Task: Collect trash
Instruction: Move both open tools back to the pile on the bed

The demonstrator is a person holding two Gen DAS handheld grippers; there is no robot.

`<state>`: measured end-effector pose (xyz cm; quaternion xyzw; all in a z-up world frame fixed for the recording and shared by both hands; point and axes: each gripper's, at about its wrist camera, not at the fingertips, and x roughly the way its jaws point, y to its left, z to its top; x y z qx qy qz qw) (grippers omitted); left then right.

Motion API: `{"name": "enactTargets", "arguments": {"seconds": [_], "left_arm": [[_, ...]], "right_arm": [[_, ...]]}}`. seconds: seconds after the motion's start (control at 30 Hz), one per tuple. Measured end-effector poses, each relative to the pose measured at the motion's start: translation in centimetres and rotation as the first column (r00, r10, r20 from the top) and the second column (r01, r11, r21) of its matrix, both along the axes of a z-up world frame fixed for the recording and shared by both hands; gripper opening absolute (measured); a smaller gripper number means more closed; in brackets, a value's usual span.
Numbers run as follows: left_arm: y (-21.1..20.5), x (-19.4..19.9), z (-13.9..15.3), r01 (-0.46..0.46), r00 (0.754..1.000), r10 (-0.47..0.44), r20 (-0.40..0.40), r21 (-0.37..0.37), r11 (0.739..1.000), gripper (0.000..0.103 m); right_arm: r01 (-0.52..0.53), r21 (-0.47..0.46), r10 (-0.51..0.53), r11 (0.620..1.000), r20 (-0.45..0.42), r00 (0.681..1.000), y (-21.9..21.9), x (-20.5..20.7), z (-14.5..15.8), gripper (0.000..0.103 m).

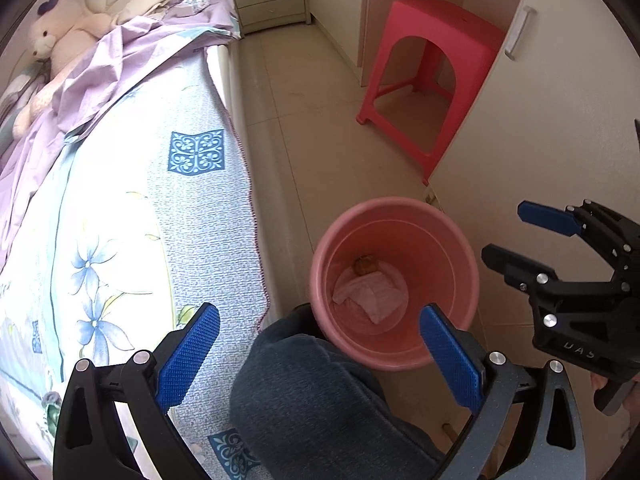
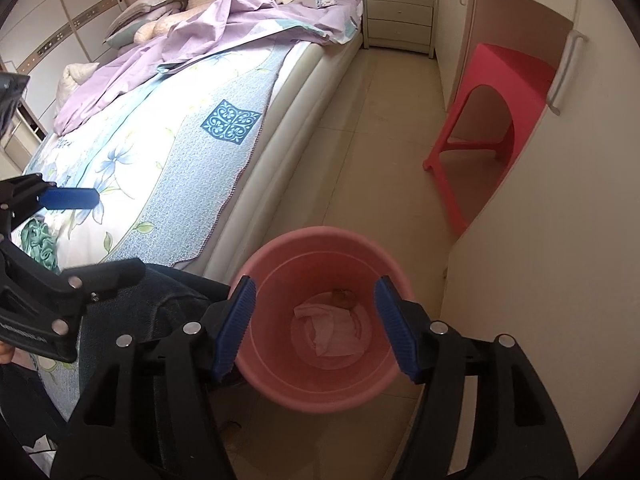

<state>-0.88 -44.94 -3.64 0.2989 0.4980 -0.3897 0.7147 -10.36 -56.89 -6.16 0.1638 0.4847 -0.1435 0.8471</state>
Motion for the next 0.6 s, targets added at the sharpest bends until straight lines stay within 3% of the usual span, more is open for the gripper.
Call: {"name": "enactTargets", "arguments": {"seconds": [0.07, 0.4, 0.6], "left_arm": [[0.7, 0.3, 0.4, -0.016, 1.0, 0.016, 0.007, -0.009, 1.0, 0.098], [4.8, 1.5, 2.0, -0.109, 0.993, 0.11, 0.03, -0.035, 0.993, 0.098], [8.8, 2.3, 2.7, -0.194, 0.98, 0.196, 0.037, -0.049, 0.98, 0.098]], "right_arm": [[-0.009, 0.011, 0.008, 1.0, 0.003, 1.0, 0.1, 0.4, 0.1, 0.069], [-0.021, -0.025, 0.023, 0.999, 0.06, 0.998, 1.4, 1.9, 2.3, 0.071], [-0.093, -0.031, 0.096, 0.995, 0.098, 0.991, 3.6, 3.8, 4.0, 0.072]]}}
